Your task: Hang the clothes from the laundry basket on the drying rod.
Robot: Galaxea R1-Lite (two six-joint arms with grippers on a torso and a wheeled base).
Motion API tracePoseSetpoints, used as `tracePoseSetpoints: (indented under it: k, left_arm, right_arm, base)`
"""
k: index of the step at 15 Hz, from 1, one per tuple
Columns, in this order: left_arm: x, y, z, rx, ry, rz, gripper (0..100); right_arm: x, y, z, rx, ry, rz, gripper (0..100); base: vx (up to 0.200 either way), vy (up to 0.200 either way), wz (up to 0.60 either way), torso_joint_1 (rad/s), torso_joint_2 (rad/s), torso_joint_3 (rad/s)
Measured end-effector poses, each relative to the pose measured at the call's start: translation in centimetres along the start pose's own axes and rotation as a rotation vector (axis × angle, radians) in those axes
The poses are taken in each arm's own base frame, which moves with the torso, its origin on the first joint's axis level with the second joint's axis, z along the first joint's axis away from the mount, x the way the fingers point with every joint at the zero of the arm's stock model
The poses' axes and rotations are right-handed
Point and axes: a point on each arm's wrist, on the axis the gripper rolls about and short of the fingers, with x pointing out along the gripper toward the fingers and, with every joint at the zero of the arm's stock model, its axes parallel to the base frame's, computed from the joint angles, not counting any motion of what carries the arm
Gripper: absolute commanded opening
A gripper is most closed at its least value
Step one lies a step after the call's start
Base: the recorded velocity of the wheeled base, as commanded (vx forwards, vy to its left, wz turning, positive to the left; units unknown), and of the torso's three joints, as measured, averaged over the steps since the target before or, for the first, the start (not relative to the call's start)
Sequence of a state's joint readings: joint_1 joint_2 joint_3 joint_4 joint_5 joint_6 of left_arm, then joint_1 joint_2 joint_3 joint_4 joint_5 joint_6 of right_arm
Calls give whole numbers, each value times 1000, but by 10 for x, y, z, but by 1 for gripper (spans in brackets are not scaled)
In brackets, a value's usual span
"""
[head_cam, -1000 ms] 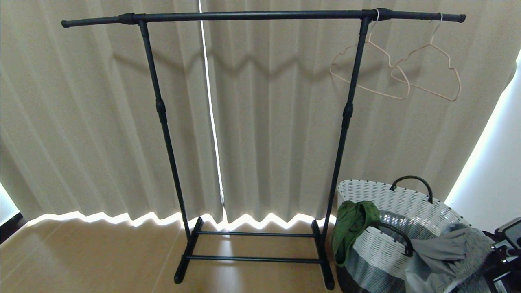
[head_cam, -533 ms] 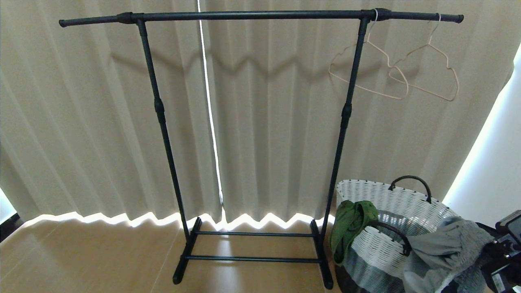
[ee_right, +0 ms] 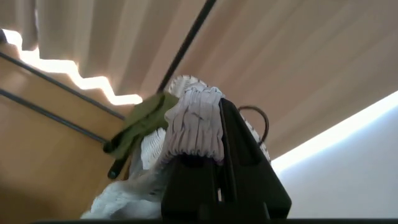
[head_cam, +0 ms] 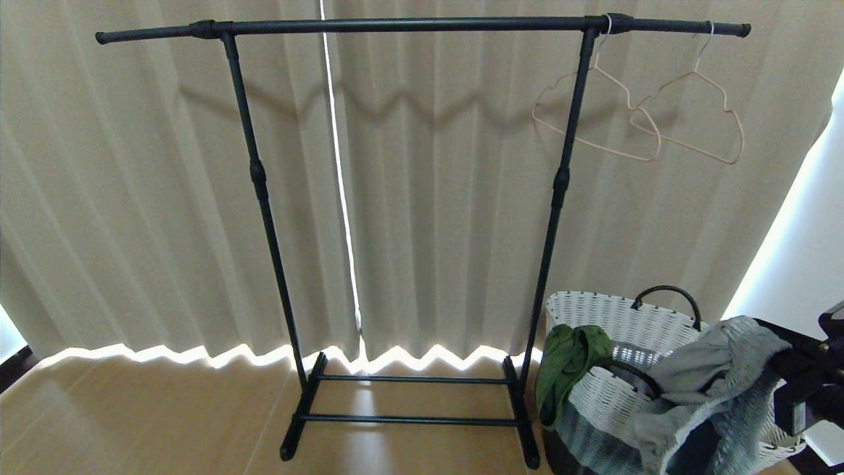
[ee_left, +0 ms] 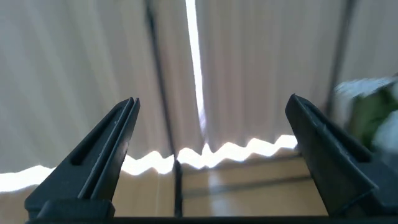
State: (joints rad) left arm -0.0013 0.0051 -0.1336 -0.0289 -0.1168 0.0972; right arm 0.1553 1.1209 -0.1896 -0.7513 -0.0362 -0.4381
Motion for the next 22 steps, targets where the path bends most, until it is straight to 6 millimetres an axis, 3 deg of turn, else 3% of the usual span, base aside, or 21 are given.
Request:
tracePoseSetpoints:
  k: [5, 9, 12, 16, 20, 22]
  left_arm:
    - [2, 7, 48, -27, -67, -77, 100]
    - [27, 13, 82, -69, -11, -150, 100]
    - [65, 15, 101, -86, 83, -187, 100]
    - [135, 3, 121, -146, 109, -327, 100]
    - [192, -39, 117, -228, 192, -529, 100]
    - [213, -73, 111, -269, 224, -631, 100]
  right_arm:
    - [5, 2, 20, 112, -75, 45, 0]
    - [21, 5, 49, 169, -150, 106, 0]
    - [37, 9, 76, 251, -207, 156, 0]
    - [57, 15, 110, 274, -281, 202, 0]
    - [73, 24, 122, 324, -299, 282, 0]
    - [73, 27, 124, 371, -296, 309, 0]
  base:
    - [0, 0, 0, 0, 0, 0]
    - [0, 0, 0, 0, 0, 0]
    - [0, 0, 0, 0, 0, 0]
    - [0, 0, 0, 0, 0, 0]
    - [0, 0, 0, 0, 0, 0]
    - [0, 0, 0, 0, 0, 0]
